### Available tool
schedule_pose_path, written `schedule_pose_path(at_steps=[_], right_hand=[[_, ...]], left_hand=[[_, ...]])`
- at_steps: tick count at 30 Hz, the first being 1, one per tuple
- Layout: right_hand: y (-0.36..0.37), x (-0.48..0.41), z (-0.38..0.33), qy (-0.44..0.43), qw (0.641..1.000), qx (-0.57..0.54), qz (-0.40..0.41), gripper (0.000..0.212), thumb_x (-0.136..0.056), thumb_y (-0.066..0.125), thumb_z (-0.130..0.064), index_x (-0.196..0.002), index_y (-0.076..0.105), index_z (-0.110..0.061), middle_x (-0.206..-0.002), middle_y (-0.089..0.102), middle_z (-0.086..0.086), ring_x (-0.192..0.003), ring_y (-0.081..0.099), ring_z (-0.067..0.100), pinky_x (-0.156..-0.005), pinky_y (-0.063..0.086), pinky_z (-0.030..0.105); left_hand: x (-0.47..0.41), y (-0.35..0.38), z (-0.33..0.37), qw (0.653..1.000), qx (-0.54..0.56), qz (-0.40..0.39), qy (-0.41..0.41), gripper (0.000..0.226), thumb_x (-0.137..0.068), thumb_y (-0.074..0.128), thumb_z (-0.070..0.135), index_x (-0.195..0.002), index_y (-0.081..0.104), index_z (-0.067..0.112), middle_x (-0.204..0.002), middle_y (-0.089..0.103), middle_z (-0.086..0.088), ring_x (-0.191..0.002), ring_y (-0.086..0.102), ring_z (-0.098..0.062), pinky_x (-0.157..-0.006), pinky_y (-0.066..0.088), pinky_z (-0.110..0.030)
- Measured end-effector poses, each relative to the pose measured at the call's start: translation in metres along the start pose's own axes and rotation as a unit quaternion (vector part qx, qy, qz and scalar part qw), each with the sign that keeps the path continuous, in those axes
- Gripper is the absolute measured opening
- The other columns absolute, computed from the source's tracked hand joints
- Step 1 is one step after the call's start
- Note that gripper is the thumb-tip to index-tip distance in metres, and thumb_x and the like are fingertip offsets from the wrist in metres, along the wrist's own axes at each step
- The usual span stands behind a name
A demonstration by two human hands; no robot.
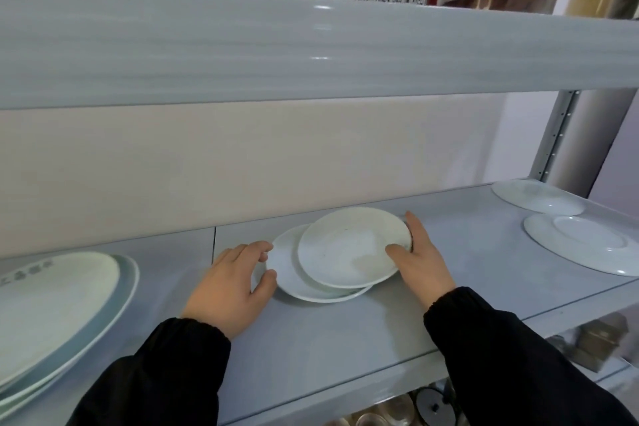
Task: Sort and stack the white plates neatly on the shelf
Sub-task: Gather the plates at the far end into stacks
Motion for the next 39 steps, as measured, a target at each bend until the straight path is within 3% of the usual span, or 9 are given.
schedule_pose_path(at_steps=[5, 13, 17, 21, 25, 31, 36, 39], right_hand=[[0.000, 0.000, 0.001, -0.010, 0.999, -0.035, 0.023, 0.068, -0.093, 0.059, -0.023, -0.153, 0.027, -0.029, -0.143, 0.041, -0.009, -0.120, 0.043, 0.006, -0.096, 0.031, 0.023], [-0.006, 0.003, 0.003, -0.039, 0.999, -0.017, 0.030, 0.068, -0.092, 0.060, -0.031, -0.152, 0.027, -0.033, -0.155, 0.030, -0.011, -0.142, 0.028, 0.009, -0.116, 0.027, 0.034], [-0.028, 0.009, 0.006, -0.090, 0.995, 0.045, 0.010, 0.072, -0.093, 0.060, -0.033, -0.153, 0.022, -0.034, -0.158, 0.022, -0.012, -0.145, 0.018, 0.005, -0.110, 0.019, 0.022], [-0.070, 0.008, 0.022, -0.145, 0.978, 0.150, -0.014, 0.076, -0.090, 0.059, -0.041, -0.153, 0.016, -0.039, -0.161, 0.012, -0.013, -0.143, 0.010, -0.006, -0.098, 0.016, 0.003], [-0.124, 0.005, 0.040, -0.153, 0.966, 0.208, -0.020, 0.075, -0.088, 0.058, -0.047, -0.150, 0.015, -0.049, -0.161, 0.009, -0.017, -0.147, 0.004, -0.002, -0.113, 0.018, 0.023], [-0.198, -0.006, 0.056, -0.159, 0.963, 0.219, 0.001, 0.073, -0.089, 0.059, -0.045, -0.150, 0.021, -0.044, -0.160, 0.015, -0.016, -0.147, 0.005, -0.002, -0.113, 0.017, 0.024], [-0.257, -0.015, 0.076, -0.159, 0.962, 0.222, 0.011, 0.075, -0.085, 0.063, -0.047, -0.150, 0.025, -0.045, -0.160, 0.016, -0.016, -0.147, 0.005, -0.001, -0.119, 0.019, 0.033], [-0.293, -0.018, 0.091, -0.156, 0.958, 0.238, 0.012, 0.076, -0.083, 0.063, -0.049, -0.149, 0.025, -0.046, -0.160, 0.014, -0.017, -0.147, 0.003, 0.000, -0.119, 0.019, 0.035]], left_hand=[[-0.001, 0.001, -0.001, 1.000, 0.002, 0.002, 0.003, 0.040, -0.090, 0.049, 0.040, -0.129, 0.051, 0.031, -0.112, 0.054, 0.019, -0.112, 0.047, -0.007, -0.091, 0.046, -0.032], [0.003, -0.005, 0.001, 1.000, 0.004, 0.011, -0.015, 0.042, -0.088, 0.049, 0.043, -0.128, 0.053, 0.031, -0.111, 0.056, 0.017, -0.112, 0.050, -0.010, -0.092, 0.046, -0.033], [0.008, -0.010, 0.013, 0.999, 0.005, 0.042, 0.005, 0.047, -0.084, 0.041, 0.050, -0.125, 0.056, 0.032, -0.109, 0.052, 0.027, -0.109, 0.052, -0.010, -0.091, 0.047, -0.033], [0.011, -0.012, 0.033, 0.997, 0.005, 0.080, 0.020, 0.032, -0.088, 0.054, 0.034, -0.114, 0.046, 0.051, -0.109, 0.044, 0.037, -0.100, 0.054, -0.014, -0.082, 0.044, -0.030], [0.003, -0.001, 0.063, 0.997, -0.009, 0.071, 0.039, 0.033, -0.084, 0.047, 0.042, -0.114, 0.043, 0.056, -0.110, 0.042, 0.037, -0.099, 0.053, -0.014, -0.082, 0.045, -0.032], [-0.023, 0.057, 0.146, 0.993, 0.030, 0.071, 0.091, 0.039, -0.083, 0.042, 0.050, -0.121, 0.050, 0.048, -0.119, 0.042, 0.044, -0.102, 0.050, -0.001, -0.076, 0.043, -0.024], [-0.050, 0.122, 0.233, 0.985, 0.065, 0.006, 0.161, 0.043, -0.088, 0.044, 0.046, -0.128, 0.054, 0.033, -0.118, 0.052, 0.029, -0.111, 0.047, 0.004, -0.092, 0.041, -0.018], [-0.065, 0.165, 0.275, 0.980, 0.043, -0.049, 0.187, 0.046, -0.089, 0.042, 0.049, -0.133, 0.047, 0.036, -0.122, 0.050, 0.024, -0.113, 0.045, 0.003, -0.095, 0.039, -0.020]])
Point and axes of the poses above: each hand's wrist, its own x-axis away from the middle knuckle, its own y-axis out of the palm, z = x × y, the point moved 1 cm from there along -x, towards the middle knuckle
